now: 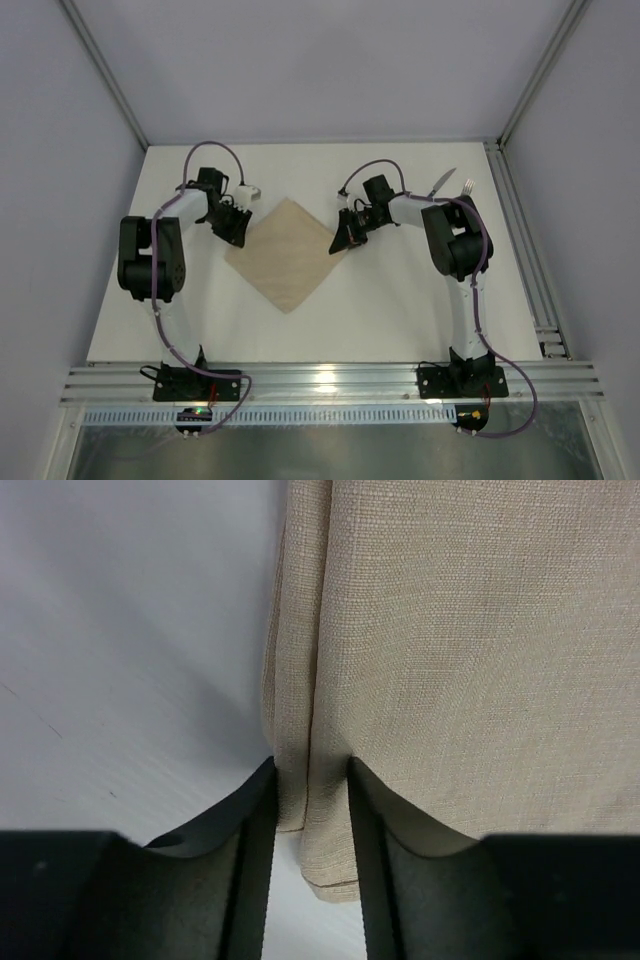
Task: Fold the napkin into a case and place the utensils inside
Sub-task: Turn over the upper triangle folded napkin at the center of the board, then smooth out the lower triangle-folded napkin at the center of the board.
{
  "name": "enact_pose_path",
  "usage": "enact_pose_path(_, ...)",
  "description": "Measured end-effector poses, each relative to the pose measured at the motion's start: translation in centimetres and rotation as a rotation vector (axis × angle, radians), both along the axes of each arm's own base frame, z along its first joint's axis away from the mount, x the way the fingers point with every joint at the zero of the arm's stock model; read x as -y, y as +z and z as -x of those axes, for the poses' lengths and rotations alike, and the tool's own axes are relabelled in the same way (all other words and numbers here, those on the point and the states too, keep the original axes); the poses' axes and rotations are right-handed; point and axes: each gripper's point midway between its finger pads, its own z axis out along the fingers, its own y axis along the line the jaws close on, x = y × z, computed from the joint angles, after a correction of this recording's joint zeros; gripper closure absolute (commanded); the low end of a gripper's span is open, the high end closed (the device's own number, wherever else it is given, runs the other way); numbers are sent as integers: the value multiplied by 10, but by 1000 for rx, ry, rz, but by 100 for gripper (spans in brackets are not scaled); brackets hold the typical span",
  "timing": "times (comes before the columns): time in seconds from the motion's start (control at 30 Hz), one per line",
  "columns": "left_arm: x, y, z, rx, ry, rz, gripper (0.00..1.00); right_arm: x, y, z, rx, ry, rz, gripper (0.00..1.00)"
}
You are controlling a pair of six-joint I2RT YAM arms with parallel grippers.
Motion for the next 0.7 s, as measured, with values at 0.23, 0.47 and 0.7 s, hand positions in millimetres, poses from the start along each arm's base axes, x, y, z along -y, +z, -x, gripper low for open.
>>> enact_pose_path(0.23, 6, -2, 17, -45, -12, 37, 100, 4, 0, 3, -2, 6, 24, 96)
enact_pose_path(0.47, 10, -4, 67, -186, -42, 66, 98, 19, 9, 32, -37, 12, 70, 30)
enact_pose_path(0.7, 15, -4, 118, -318, -82, 80, 68, 46, 35, 10, 140, -56, 275, 26)
